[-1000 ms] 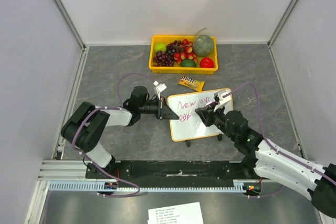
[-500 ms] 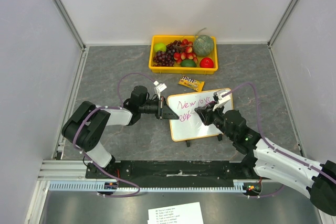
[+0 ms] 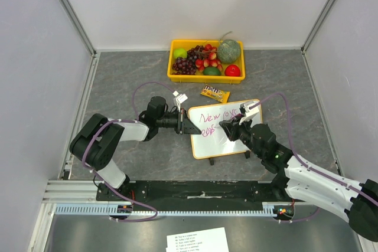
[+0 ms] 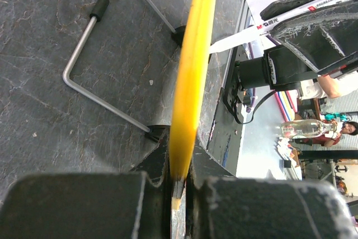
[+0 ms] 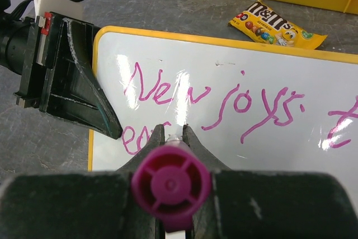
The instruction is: Write a sentence on the whiteboard
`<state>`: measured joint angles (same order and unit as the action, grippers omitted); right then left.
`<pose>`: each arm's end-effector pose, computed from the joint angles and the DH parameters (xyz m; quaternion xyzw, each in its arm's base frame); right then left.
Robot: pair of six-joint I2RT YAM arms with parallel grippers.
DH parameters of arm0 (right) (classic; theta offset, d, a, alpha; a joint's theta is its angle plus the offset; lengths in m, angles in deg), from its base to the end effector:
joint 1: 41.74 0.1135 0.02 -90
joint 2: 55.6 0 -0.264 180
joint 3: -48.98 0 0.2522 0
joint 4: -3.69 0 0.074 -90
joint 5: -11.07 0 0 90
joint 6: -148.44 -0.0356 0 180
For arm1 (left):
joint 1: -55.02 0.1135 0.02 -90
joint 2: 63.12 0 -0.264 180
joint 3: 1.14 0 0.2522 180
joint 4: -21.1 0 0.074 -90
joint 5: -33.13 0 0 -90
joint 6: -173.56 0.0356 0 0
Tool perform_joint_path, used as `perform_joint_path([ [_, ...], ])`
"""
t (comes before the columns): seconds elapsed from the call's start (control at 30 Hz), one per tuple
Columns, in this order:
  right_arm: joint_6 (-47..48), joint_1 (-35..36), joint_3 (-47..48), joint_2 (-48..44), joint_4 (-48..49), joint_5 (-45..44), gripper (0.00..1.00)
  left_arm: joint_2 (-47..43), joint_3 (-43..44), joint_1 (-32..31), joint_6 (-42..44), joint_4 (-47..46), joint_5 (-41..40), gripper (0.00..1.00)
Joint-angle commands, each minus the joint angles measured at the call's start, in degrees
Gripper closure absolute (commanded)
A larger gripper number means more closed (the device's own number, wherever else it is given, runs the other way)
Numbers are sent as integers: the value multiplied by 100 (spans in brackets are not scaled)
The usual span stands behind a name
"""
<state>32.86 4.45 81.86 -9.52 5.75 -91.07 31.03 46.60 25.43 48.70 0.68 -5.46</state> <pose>0.1364 0.1313 0.2250 -0.0713 0.7677 0.3040 0.5596 0.2467 -0.1721 0.1520 0.1945 0.7738 -0.5658 0.2079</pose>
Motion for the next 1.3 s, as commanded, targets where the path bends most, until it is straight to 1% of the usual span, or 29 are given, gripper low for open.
perform_joint_path([
  [0.0,-8,12,-101,-100,-61,-227,100,306,-93,163,435,1062,-1108,98],
  [0.3,-52,12,-171,-73,-219,-34,100,323,-93,163,426,1062,-1081,98],
  [0.7,-140,30,-329,-284,-430,107,100,341,-75,155,435,1062,-1064,98],
  [0.97,-114,39,-242,-179,-281,19,100,367,-75,163,435,1062,-1046,98],
  [1.27,27,39,118,49,-140,-297,100,394,-58,155,426,1053,-1011,98],
])
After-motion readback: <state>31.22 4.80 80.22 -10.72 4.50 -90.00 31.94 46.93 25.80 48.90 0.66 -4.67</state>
